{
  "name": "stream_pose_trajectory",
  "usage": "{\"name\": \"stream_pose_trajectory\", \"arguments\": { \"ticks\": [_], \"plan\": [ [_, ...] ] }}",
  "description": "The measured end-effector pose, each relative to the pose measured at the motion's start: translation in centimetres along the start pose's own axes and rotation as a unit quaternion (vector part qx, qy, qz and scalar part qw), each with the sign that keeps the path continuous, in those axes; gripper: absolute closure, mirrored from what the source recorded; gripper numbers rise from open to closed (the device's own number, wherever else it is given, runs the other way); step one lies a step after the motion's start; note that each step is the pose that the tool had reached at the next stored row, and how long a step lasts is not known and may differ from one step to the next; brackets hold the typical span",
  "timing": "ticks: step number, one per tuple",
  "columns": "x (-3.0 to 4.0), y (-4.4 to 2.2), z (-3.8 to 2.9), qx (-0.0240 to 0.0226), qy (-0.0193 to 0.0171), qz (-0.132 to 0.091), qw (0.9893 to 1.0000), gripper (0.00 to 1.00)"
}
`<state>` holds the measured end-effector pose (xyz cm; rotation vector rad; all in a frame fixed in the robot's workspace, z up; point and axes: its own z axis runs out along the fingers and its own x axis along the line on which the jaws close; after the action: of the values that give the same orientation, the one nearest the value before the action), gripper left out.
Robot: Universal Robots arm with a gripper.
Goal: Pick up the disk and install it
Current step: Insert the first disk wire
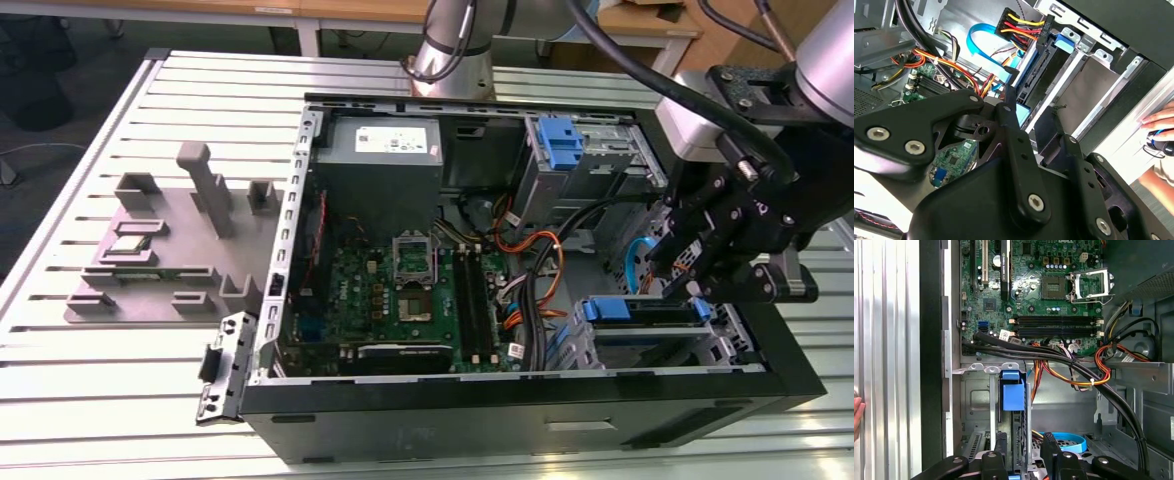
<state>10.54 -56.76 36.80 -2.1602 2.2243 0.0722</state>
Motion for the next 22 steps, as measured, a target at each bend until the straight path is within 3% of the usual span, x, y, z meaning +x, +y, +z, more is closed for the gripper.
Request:
{"name": "stream_pose_trajectory", "arguments": {
  "ticks": [10, 16, 22],
  "plan": [
    [-0.27, -0.02, 0.09, -0.0002, 0.0, 0.0, 1.0, 0.58],
    [-0.32, -0.03, -0.49, -0.0015, 0.0, 0.0, 1.0, 0.58],
    [-1.06, -0.08, -0.42, -0.0015, 0.0001, 0.0, 1.0, 0.58]
  ]
}}
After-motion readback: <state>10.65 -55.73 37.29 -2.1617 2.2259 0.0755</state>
